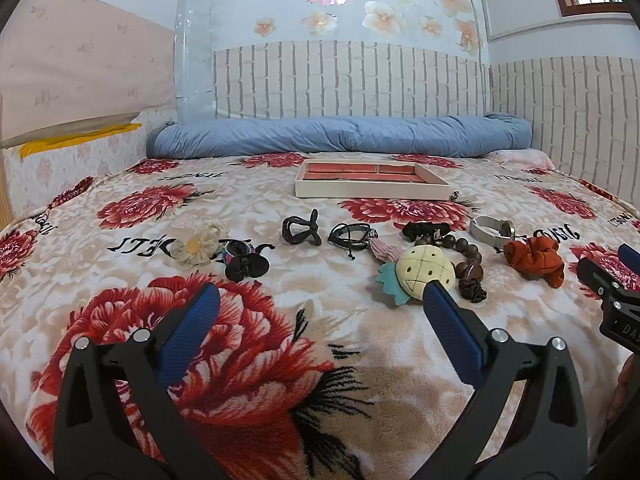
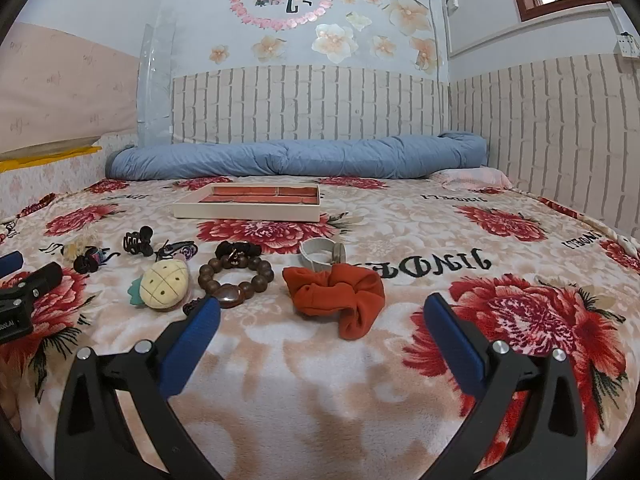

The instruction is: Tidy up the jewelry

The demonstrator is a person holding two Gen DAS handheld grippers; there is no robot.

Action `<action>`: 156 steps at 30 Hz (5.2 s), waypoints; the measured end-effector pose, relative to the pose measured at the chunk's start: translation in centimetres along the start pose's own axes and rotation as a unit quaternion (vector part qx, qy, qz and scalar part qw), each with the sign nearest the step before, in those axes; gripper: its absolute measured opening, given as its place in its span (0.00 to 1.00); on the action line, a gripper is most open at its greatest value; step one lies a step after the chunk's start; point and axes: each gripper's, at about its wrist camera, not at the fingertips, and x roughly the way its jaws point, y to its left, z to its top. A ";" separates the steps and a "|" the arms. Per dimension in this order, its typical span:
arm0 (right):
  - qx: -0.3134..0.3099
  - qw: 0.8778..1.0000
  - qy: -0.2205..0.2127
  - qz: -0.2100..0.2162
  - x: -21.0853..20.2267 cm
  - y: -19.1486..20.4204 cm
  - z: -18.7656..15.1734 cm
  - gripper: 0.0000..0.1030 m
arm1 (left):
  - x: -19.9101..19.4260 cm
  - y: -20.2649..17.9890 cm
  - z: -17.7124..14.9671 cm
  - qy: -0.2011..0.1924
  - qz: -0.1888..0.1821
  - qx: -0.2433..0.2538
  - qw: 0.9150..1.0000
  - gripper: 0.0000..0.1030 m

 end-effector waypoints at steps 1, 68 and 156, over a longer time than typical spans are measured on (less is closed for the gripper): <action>0.000 1.000 0.000 0.000 0.0 0.0 0.0 0.96 | 0.0 -0.1 0.0 0.000 0.000 0.000 1.000 0.95; 0.001 1.000 0.001 0.001 0.5 0.1 -0.3 0.96 | -0.2 -0.3 0.3 -0.001 -0.001 0.002 1.000 0.95; -0.026 0.965 0.255 0.049 15.7 -4.7 1.5 0.45 | 13.0 -7.3 2.8 0.221 -0.089 0.067 0.969 0.59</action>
